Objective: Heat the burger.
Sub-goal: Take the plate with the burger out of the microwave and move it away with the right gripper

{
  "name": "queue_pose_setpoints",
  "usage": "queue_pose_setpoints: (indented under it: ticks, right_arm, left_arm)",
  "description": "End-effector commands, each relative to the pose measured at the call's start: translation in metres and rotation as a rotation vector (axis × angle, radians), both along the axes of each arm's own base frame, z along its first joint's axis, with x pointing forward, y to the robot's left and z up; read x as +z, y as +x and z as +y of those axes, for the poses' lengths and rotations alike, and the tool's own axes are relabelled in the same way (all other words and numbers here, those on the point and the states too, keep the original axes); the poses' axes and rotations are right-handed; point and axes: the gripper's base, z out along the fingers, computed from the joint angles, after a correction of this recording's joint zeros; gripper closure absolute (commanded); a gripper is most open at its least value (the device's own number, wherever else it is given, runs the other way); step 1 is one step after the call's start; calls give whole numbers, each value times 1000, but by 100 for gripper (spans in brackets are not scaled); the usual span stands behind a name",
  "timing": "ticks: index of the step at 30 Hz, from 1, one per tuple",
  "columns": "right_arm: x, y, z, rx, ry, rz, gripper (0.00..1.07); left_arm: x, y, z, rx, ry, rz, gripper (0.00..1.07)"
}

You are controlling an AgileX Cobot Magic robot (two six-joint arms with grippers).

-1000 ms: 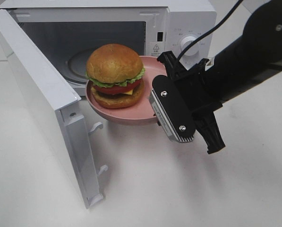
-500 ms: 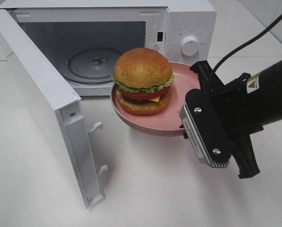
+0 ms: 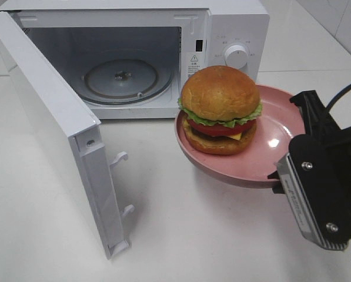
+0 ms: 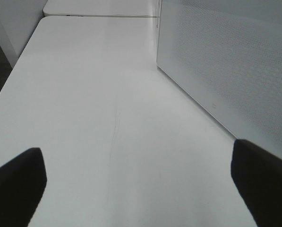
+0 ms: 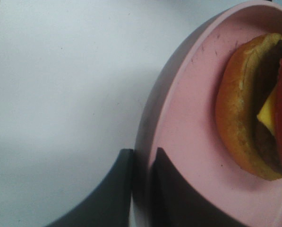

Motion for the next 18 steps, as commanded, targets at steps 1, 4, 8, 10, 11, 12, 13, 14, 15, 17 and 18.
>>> queue_pose_setpoints:
  ticks: [1, 4, 8, 10, 11, 12, 13, 14, 15, 17, 18]
  right_arm:
    - [9, -2, -5, -38, 33, -68, 107]
    - [15, -9, -14, -94, 24, -73, 107]
    - [21, -15, -25, -195, 26, -89, 107]
    - [21, -15, -27, -211, 19, -95, 107]
    - [23, -16, -31, -262, 14, -96, 107]
    - [23, -16, -31, -262, 14, -96, 107]
    - [22, -15, -35, -309, -2, -97, 107]
    - [22, -15, -35, -309, -2, -97, 107]
    - [22, -15, -37, -340, -7, -96, 107]
    - [22, -14, -40, -401, -6, -96, 107]
    - [23, -13, -43, -452, -5, -100, 107]
  left_arm:
    - [0, 0, 0, 3, -5, -18, 7]
    - [0, 0, 0, 3, -5, -18, 7]
    - [0, 0, 0, 3, -5, -18, 7]
    - [0, 0, 0, 3, -5, -18, 7]
    - [0, 0, 0, 3, -5, -18, 7]
    - [0, 0, 0, 3, -5, -18, 7]
    - [0, 0, 0, 3, -5, -18, 7]
    - [0, 0, 0, 3, -5, -18, 7]
    - [0, 0, 0, 3, -5, -18, 7]
    - [0, 0, 0, 3, -5, -18, 7]
    - [0, 0, 0, 3, -5, -18, 7]
